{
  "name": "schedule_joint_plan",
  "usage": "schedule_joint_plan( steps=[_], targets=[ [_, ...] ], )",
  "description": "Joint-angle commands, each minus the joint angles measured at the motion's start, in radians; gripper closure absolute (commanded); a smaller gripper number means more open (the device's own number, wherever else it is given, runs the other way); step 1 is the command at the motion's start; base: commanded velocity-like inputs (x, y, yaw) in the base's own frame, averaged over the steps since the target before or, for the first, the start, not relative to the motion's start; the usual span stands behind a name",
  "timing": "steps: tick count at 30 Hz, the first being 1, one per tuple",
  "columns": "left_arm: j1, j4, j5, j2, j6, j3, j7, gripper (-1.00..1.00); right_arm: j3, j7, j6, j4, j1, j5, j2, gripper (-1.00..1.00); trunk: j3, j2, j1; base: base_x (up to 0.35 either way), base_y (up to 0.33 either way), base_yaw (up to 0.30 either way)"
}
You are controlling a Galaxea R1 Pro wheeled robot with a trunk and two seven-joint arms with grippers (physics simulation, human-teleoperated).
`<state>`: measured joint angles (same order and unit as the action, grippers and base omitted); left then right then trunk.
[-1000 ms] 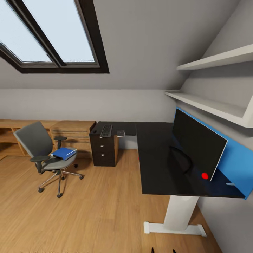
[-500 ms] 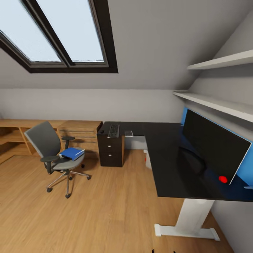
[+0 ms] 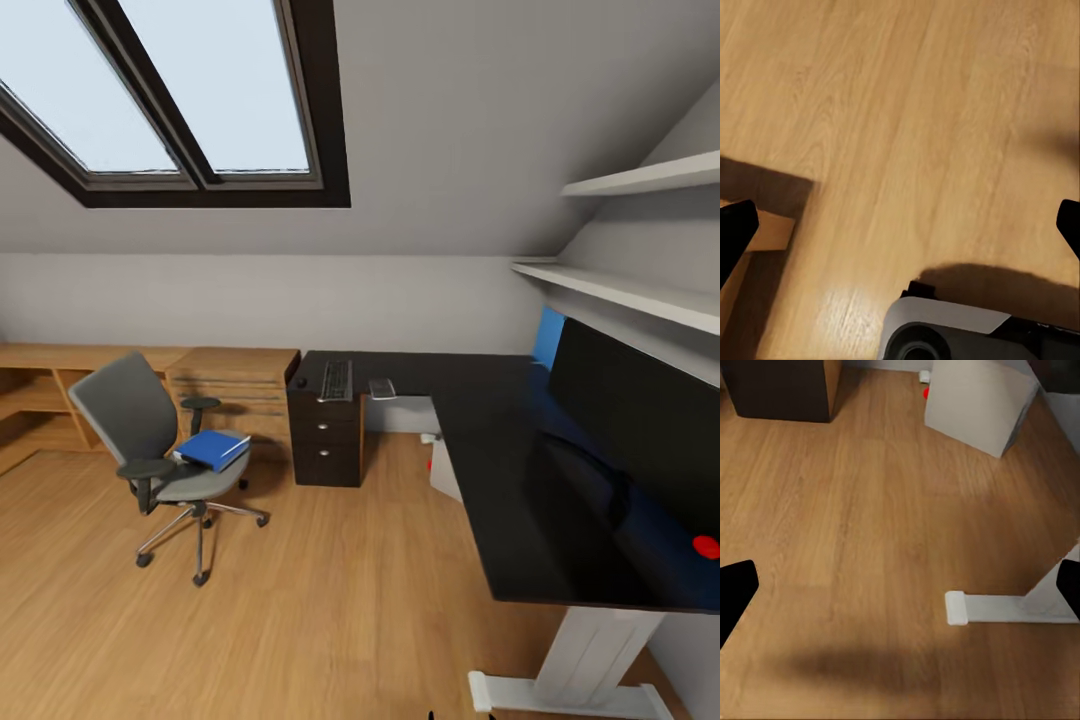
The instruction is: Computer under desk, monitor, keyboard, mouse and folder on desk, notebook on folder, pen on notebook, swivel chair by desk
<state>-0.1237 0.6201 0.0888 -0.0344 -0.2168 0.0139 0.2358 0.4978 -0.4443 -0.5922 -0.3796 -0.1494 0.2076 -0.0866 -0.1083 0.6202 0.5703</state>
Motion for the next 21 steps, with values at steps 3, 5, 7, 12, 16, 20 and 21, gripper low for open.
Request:
schedule_joint_plan(
  steps=[3,5,7,12,16,20,21],
  targets=[
    [0.0,0.001,0.009,0.001,-0.004,0.001,0.002,-1.0,0.008,0.003,-0.005,0.001,-0.001,0.009,0.001,-1.0,-0.001,0.001,0.001,0.317,0.141,0.0],
    [0.0,0.001,0.013,0.001,-0.009,-0.009,0.002,-1.0,0.008,0.004,-0.005,0.001,-0.001,0.009,0.001,-1.0,-0.001,0.001,0.001,0.322,0.071,0.0],
    [0.0,0.002,0.019,0.001,-0.024,-0.036,0.001,-1.0,0.008,0.005,-0.005,0.001,-0.001,0.009,0.001,-1.0,-0.001,0.001,0.001,0.326,0.033,0.0],
    [0.0,0.001,0.024,0.001,-0.037,-0.064,0.001,-1.0,0.008,0.006,-0.005,0.001,-0.001,0.009,0.001,-1.0,-0.001,0.001,0.001,0.33,0.008,0.0],
    [0.0,0.001,0.025,0.001,-0.038,-0.069,0.0,-1.0,0.008,0.006,-0.005,0.001,-0.001,0.009,0.001,-1.0,-0.001,0.001,0.001,0.327,0.111,0.0],
    [0.0,0.001,0.025,0.001,-0.038,-0.069,0.002,-1.0,0.008,0.006,-0.005,0.001,-0.001,0.009,0.001,-1.0,-0.001,0.001,0.001,0.31,0.196,0.0],
    [0.0,0.001,0.025,0.002,-0.038,-0.069,0.002,-1.0,0.008,0.006,-0.005,0.001,-0.001,0.009,0.001,-1.0,-0.001,0.001,0.001,0.303,0.214,0.0]
  ],
)
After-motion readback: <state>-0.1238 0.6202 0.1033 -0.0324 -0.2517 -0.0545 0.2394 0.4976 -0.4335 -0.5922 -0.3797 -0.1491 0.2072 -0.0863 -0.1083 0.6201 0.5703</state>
